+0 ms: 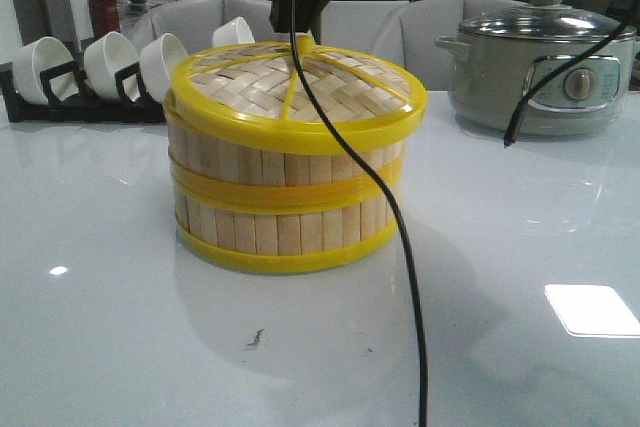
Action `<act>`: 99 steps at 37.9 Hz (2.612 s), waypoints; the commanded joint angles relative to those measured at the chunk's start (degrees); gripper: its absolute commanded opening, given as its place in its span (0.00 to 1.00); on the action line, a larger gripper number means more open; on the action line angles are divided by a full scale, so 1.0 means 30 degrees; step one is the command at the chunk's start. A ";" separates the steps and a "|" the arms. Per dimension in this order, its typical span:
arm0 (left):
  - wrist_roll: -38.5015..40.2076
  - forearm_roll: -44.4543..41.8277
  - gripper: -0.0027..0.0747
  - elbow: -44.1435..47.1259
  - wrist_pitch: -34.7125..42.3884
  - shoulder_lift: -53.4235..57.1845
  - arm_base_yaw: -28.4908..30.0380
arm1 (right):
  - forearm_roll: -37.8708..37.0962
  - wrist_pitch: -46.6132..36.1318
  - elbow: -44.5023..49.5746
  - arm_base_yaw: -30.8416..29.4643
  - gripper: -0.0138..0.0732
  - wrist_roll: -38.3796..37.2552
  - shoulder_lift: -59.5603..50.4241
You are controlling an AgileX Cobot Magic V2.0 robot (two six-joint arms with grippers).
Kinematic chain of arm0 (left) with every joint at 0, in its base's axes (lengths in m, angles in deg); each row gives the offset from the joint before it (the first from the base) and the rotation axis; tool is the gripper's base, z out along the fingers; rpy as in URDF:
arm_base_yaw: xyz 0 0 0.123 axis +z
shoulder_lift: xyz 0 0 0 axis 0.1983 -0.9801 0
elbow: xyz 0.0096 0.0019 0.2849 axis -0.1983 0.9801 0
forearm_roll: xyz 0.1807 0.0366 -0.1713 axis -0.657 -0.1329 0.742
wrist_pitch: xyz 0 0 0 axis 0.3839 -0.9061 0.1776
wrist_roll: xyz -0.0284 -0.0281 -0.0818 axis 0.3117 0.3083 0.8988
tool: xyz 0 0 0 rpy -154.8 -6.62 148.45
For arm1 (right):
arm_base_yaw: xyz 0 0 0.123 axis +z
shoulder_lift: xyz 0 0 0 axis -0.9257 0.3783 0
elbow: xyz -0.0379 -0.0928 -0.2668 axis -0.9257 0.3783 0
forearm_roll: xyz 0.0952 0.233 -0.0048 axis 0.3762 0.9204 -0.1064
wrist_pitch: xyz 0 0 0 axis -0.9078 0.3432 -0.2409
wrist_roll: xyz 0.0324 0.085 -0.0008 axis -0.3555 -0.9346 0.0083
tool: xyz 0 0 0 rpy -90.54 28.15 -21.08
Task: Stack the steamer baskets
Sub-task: 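Carry the lid over the stack and lower it on top, then open the right gripper and raise it away from the lid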
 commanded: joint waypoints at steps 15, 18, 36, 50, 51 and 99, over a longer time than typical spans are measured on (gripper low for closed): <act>0.0100 -0.0188 0.15 -0.0528 0.1407 -0.0262 -0.0125 | -0.0038 -0.1524 -0.0752 -0.0020 0.23 0.0116 -0.1334; 0.0100 -0.0188 0.15 -0.0528 0.1407 -0.0262 -0.0125 | -0.0038 -0.1571 -0.0752 -0.0020 0.23 0.0116 -0.1406; 0.0100 -0.0188 0.15 -0.0528 0.1407 -0.0262 -0.0125 | -0.0902 -0.2135 -0.0714 -0.0557 0.22 0.0116 -0.4004; 0.0100 -0.0188 0.15 -0.0528 0.1407 -0.0262 -0.0125 | -0.1560 -0.1521 0.1140 -0.1956 0.22 0.0116 -0.7257; 0.0100 -0.0188 0.15 -0.0528 0.1407 -0.0262 -0.0125 | -0.1560 -0.1645 0.1466 -0.2113 0.22 0.0116 -0.7537; 0.0100 -0.0188 0.15 -0.0528 0.1407 -0.0262 -0.0125 | -0.3491 -1.9597 3.5367 -0.9870 0.22 0.0329 -3.3051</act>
